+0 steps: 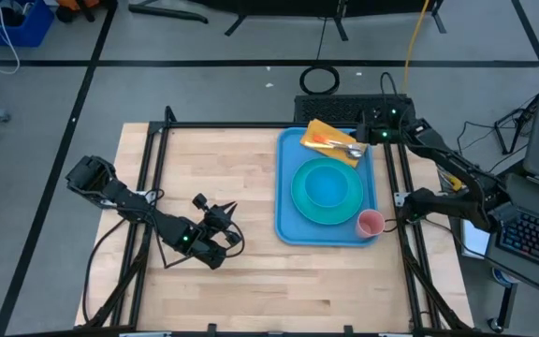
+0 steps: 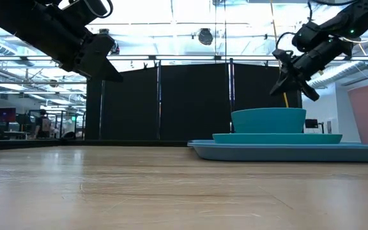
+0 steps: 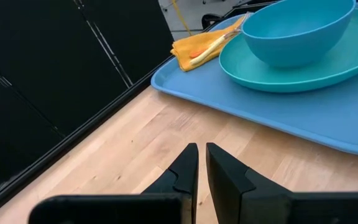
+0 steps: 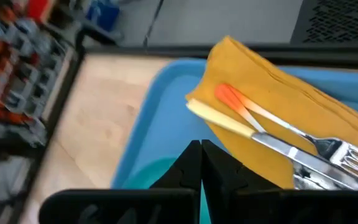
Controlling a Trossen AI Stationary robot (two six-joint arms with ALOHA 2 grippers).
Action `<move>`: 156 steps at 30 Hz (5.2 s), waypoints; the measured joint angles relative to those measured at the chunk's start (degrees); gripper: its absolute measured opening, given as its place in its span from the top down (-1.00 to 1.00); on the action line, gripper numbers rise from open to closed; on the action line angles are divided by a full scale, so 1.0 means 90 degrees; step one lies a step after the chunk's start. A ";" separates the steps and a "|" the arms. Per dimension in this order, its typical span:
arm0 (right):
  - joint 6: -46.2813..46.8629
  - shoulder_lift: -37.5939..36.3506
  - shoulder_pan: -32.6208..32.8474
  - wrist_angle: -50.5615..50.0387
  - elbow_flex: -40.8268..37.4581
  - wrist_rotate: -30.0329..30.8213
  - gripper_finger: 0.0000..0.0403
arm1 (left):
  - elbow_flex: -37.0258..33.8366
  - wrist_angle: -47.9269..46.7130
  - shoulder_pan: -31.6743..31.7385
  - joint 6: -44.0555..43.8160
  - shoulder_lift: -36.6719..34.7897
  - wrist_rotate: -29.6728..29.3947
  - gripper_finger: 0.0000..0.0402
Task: Set up tray
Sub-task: Adjust the yellow table napkin on the blue serving tray, then adjust the fork on the yellow table napkin on the blue serving tray
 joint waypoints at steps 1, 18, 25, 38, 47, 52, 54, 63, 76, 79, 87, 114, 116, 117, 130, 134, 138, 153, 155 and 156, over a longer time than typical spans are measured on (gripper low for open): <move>-0.0155 0.0059 0.0044 -0.0021 0.0000 0.0019 1.00 | 0.0000 0.0005 0.0000 0.0000 0.0000 0.0000 0.81; -0.3124 0.1751 0.1479 -0.2453 0.2009 0.3308 1.00 | 0.0000 0.0144 0.0615 0.0119 0.0000 -0.0112 0.81; -0.3747 0.2506 0.1524 -0.2780 0.2833 0.3218 0.91 | -0.0002 0.0174 0.1057 0.0020 0.0000 0.0200 0.81; -0.3888 0.3941 0.1428 -0.2923 0.3669 0.3493 0.17 | -0.0002 0.0330 0.1595 0.0080 0.0000 0.0733 0.81; -0.3820 0.4908 0.1343 -0.3513 0.4503 0.3123 0.22 | -0.0002 0.0330 0.1591 0.0248 0.0000 0.0785 0.81; -0.3713 0.5222 0.1312 -0.3642 0.4783 0.3103 0.22 | -0.0002 0.0328 0.1591 0.0277 0.0000 0.0859 0.81; -0.3709 0.5249 0.1297 -0.3666 0.4799 0.3001 0.21 | -0.0002 0.0321 0.1591 0.0294 0.0000 0.0860 0.81; -0.3390 0.5619 0.1108 -0.3756 0.4792 0.2960 0.28 | -0.0002 0.0318 0.1591 0.0303 0.0000 0.0857 0.81; -0.3451 0.6039 0.0796 -0.3746 0.4792 0.2939 0.34 | -0.0004 0.0330 0.1637 0.0364 0.0000 0.0712 0.81; -0.3551 0.6082 0.0790 -0.3709 0.4792 0.2941 0.38 | -0.0005 0.0330 0.1667 0.0364 0.0000 0.0712 0.81; -0.3740 0.6119 0.0794 -0.3570 0.4792 0.2930 0.57 | -0.0005 0.0328 0.1707 0.0359 0.0000 0.0709 0.81; -0.5378 0.6491 0.1345 -0.3631 0.4870 0.2489 0.98 | -0.0005 0.0328 0.1707 0.0369 0.0000 0.0716 0.81; -0.5489 0.6491 0.1423 -0.3618 0.4869 0.2499 0.98 | -0.0005 0.0328 0.1707 0.0369 0.0000 0.0716 0.81; -0.5536 0.6491 0.1452 -0.3609 0.4869 0.2499 0.98 | -0.0005 0.0327 0.1707 0.0370 0.0000 0.0716 0.81; -0.5571 0.6407 0.1655 -0.3500 0.4847 0.2942 0.97 | -0.0005 0.0328 0.1707 0.0371 0.0000 0.0726 0.81; -0.5557 0.6241 0.1656 -0.3437 0.4826 0.2962 0.92 | -0.0005 0.0325 0.1707 0.0371 0.0000 0.0729 0.81; -0.5260 0.5915 0.1608 -0.3381 0.4833 0.2938 0.85 | -0.0005 0.0325 0.1705 0.0367 0.0000 0.0731 0.81; -0.4925 0.5478 0.1458 -0.3429 0.4838 0.2943 0.78 | -0.0005 0.0328 0.1702 0.0335 0.0000 0.0743 0.81; -0.4803 0.5493 0.1400 -0.3520 0.4830 0.2945 0.82 | -0.0005 0.0327 0.1702 0.0329 0.0000 0.0789 0.81; -0.4758 0.5493 0.1375 -0.3505 0.4821 0.2942 0.84 | -0.0005 0.0327 0.1702 0.0320 0.0000 0.0789 0.81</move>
